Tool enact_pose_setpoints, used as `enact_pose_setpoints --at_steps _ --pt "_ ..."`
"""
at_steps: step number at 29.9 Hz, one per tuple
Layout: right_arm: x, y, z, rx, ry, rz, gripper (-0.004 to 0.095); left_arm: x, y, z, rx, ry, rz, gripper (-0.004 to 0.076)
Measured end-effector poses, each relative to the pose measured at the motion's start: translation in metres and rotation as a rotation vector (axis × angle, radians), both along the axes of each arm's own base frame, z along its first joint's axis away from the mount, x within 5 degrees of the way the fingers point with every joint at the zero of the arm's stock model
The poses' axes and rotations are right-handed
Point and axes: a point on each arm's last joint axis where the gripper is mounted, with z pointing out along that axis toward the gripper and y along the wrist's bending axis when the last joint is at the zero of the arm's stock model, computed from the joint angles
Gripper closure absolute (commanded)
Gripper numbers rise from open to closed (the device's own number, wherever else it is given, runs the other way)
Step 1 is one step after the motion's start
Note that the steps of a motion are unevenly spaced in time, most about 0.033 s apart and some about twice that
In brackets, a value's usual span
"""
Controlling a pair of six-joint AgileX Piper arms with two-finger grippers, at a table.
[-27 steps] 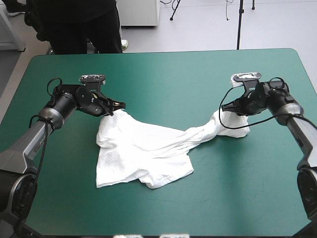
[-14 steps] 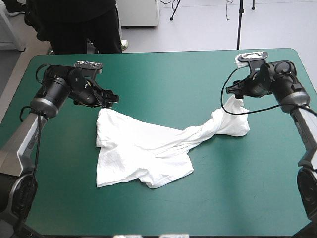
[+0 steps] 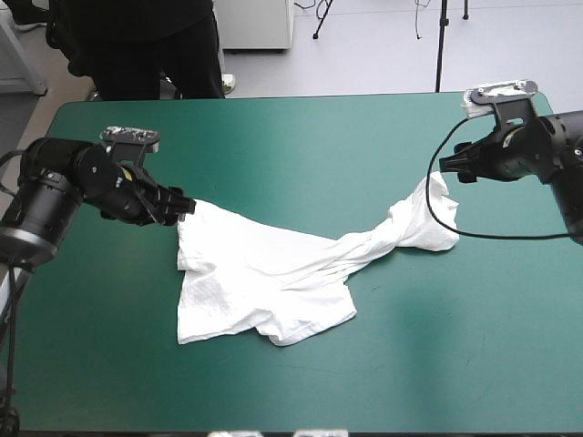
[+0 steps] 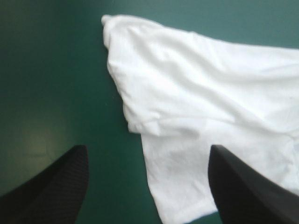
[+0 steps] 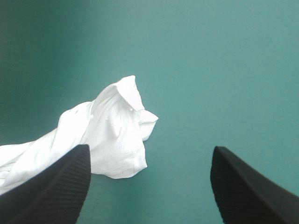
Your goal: Fold the cloth
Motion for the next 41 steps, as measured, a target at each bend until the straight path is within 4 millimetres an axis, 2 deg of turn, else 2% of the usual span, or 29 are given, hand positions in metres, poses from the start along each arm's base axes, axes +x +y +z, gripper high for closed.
enact_pose_setpoints --at_steps 3,6,12,16,24,28,33,37,41 --pt "-0.02 -0.002 0.013 0.005 -0.036 -0.001 0.0233 -0.018 0.004 -0.02 0.005 0.067 0.016 0.0199" --pt "-0.039 -0.005 0.019 0.005 -0.045 -0.003 0.0233 -0.029 0.006 -0.048 0.022 0.164 0.019 0.0199" --pt "-0.059 -0.007 0.014 0.003 -0.031 -0.004 0.0233 -0.04 0.006 -0.097 0.018 0.27 0.026 0.0199" --pt "-0.064 -0.009 0.008 -0.009 -0.015 -0.008 0.0233 -0.039 0.005 -0.121 0.004 0.282 0.036 0.0199" --pt "-0.064 -0.012 -0.009 -0.058 0.034 -0.018 0.0233 -0.017 -0.001 -0.162 0.013 0.373 0.05 0.0244" --pt "-0.061 -0.017 -0.021 -0.105 0.046 -0.056 0.0233 -0.012 -0.004 -0.174 0.009 0.424 0.045 0.0332" --pt "-0.052 -0.019 -0.046 -0.128 0.101 -0.089 0.0233 -0.01 -0.004 -0.177 0.052 0.439 0.023 0.0551" --pt "-0.031 -0.015 -0.071 -0.119 0.157 -0.08 0.0233 -0.009 -0.015 -0.177 0.056 0.403 -0.021 0.0731" --pt "-0.003 -0.011 -0.097 -0.117 0.188 -0.061 0.0235 -0.007 -0.025 -0.177 0.043 0.346 -0.057 0.0733"
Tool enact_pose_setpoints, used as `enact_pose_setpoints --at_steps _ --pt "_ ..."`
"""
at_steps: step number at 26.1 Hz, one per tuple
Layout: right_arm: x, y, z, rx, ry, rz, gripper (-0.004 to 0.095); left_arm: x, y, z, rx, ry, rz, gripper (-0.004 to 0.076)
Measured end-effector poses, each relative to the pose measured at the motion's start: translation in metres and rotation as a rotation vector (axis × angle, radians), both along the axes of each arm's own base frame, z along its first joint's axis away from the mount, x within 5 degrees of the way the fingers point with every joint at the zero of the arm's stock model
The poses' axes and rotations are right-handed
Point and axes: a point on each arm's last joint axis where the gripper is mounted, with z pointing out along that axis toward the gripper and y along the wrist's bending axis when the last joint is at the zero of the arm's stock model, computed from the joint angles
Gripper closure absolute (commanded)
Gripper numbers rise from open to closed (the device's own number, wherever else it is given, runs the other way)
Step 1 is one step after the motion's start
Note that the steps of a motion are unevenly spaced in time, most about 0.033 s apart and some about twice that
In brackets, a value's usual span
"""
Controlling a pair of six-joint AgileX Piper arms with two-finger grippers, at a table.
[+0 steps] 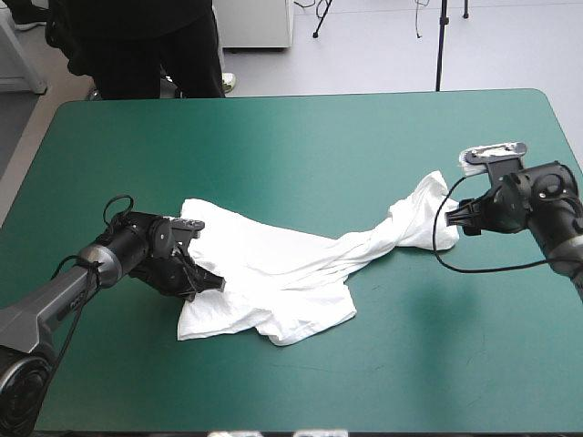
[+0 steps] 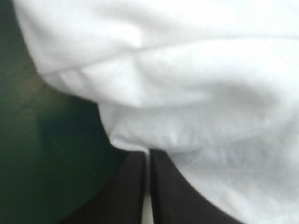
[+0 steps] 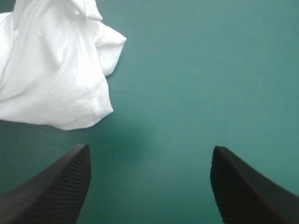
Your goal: Fold the cloth
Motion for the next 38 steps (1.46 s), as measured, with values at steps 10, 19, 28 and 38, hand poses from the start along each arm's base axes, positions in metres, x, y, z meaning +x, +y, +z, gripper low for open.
enact_pose_setpoints --at_steps 10,19,28,38 --pt "0.047 0.013 -0.072 0.068 0.14 0.024 0.0237 0.001 -0.003 0.0 -0.008 -0.014 -0.005 0.0733" --pt "0.063 0.018 -0.108 0.095 0.221 0.02 0.0523 0.001 -0.003 0.0 -0.007 -0.013 -0.003 0.0733" --pt "0.063 0.027 -0.111 0.174 0.234 0.011 0.0925 0.006 -0.006 0.005 -0.012 -0.01 -0.001 0.0733" --pt "0.064 0.015 -0.012 0.059 0.025 -0.009 0.0925 0.02 -0.012 0.168 -0.117 -0.401 -0.038 0.0733"
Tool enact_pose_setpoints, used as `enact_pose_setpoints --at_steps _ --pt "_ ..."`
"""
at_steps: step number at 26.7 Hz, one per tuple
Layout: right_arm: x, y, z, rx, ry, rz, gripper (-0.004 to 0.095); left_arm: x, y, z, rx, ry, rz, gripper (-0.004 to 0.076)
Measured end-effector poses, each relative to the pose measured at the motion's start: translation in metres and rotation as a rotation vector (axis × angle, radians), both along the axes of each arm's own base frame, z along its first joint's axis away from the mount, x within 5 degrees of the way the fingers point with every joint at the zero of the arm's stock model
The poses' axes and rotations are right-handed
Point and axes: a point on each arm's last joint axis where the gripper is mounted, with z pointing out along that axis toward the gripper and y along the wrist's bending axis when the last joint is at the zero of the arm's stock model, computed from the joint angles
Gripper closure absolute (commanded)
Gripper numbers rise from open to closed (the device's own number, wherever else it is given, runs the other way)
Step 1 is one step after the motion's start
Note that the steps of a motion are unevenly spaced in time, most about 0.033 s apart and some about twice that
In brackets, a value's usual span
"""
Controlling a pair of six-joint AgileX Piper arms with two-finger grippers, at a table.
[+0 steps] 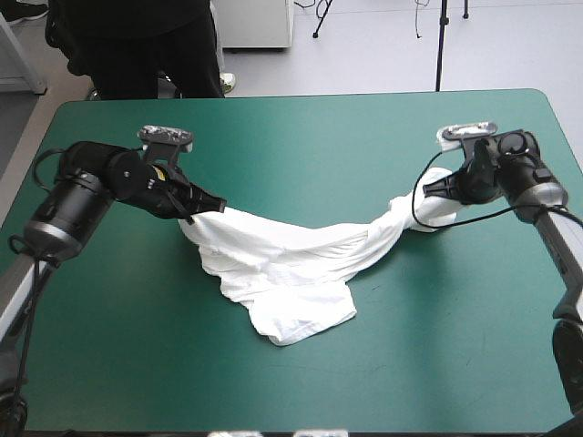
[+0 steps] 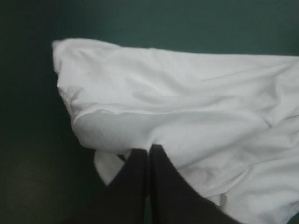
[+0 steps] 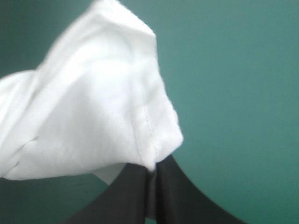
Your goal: Fold the cloth
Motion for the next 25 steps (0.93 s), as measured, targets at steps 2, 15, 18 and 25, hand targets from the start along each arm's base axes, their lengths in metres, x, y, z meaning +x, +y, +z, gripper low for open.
enact_pose_setpoints --at_steps 2,15,18,25 --pt "-0.008 -0.002 0.051 0.01 -0.13 -0.008 0.0925 -0.011 0.005 0.039 -0.019 -0.092 -0.002 0.0733" --pt "-0.142 -0.02 0.254 0.066 -0.774 0.005 0.0925 -0.126 0.043 0.242 -0.252 -0.795 0.007 0.0733" --pt "-0.175 -0.023 0.274 0.084 -0.87 0.015 0.0925 -0.152 0.049 0.26 -0.304 -0.878 -0.008 0.0733" --pt "-0.248 -0.028 0.297 0.127 -1.025 0.047 0.0925 -0.2 0.054 0.278 -0.418 -0.97 -0.104 0.0733"
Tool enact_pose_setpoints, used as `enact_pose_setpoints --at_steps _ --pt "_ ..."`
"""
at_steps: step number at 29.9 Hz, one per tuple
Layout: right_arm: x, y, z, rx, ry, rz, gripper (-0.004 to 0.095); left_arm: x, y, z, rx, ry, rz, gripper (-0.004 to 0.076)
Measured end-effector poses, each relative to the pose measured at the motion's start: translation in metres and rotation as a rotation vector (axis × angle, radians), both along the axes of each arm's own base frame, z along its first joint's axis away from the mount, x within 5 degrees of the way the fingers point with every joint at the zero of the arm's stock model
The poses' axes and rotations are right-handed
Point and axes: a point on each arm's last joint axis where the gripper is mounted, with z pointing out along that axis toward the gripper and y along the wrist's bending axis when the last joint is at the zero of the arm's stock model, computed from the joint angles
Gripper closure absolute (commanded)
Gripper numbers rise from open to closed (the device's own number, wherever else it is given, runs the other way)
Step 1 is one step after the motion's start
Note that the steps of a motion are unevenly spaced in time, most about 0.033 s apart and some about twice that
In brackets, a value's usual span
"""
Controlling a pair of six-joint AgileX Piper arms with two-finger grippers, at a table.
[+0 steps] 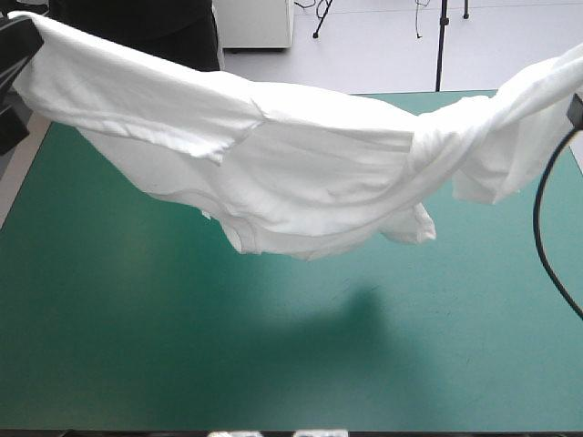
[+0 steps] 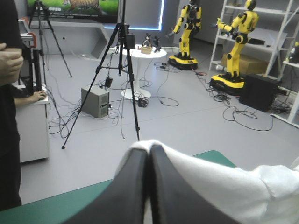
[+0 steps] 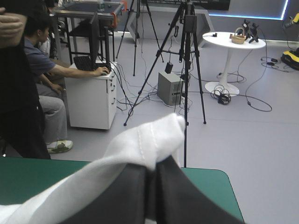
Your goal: Fold the cloth
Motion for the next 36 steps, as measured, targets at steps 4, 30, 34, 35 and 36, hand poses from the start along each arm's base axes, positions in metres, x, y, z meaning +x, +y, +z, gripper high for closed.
enact_pose_setpoints --at_steps 4,30,34,35,36 --pt "-0.033 0.001 0.003 0.011 -0.038 0.054 0.0925 -0.02 0.002 0.003 -0.021 -0.028 -0.05 0.0733" --pt "-0.014 0.026 -0.089 0.051 0.361 0.292 0.0925 -0.005 -0.009 -0.134 0.0 0.547 -0.08 0.0733" --pt "0.04 0.032 -0.115 0.028 0.444 0.252 0.0925 0.03 -0.015 -0.161 0.061 0.657 -0.019 0.0733" --pt "0.055 0.034 -0.121 0.02 0.47 0.24 0.0925 0.041 -0.017 -0.168 0.074 0.676 0.001 0.0733" --pt "0.071 0.035 -0.127 0.011 0.487 0.228 0.0925 0.054 -0.02 -0.174 0.088 0.691 0.022 0.0733"
